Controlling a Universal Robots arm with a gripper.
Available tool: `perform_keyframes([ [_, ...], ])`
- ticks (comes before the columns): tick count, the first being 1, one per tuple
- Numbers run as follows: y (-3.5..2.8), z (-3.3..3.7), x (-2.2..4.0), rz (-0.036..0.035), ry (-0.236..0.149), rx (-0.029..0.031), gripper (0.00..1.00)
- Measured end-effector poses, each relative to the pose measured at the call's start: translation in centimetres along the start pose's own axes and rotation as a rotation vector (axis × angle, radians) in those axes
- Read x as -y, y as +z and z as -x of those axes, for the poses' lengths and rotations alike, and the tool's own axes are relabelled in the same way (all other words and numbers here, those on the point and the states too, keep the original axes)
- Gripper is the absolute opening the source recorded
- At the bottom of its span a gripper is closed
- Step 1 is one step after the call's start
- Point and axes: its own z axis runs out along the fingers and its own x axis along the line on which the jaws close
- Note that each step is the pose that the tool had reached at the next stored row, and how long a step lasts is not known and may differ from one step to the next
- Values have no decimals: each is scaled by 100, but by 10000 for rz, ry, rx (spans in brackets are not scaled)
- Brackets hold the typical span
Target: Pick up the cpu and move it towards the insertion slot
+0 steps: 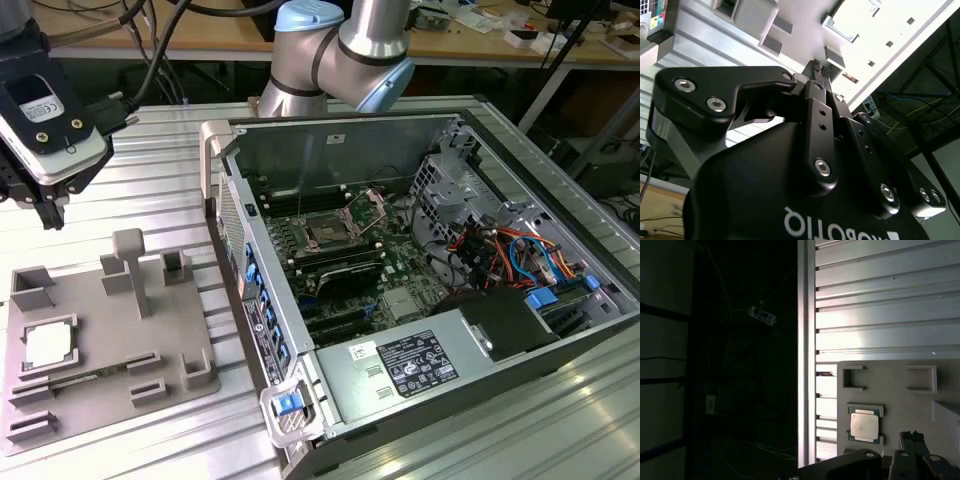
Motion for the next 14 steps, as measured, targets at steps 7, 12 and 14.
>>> perform_keyframes([
  [7, 0, -34, -1, 0, 0, 0, 11],
  [12, 0, -69, -1, 0, 0, 1, 11],
  [14, 0, -85, -1, 0, 0, 0, 11],
])
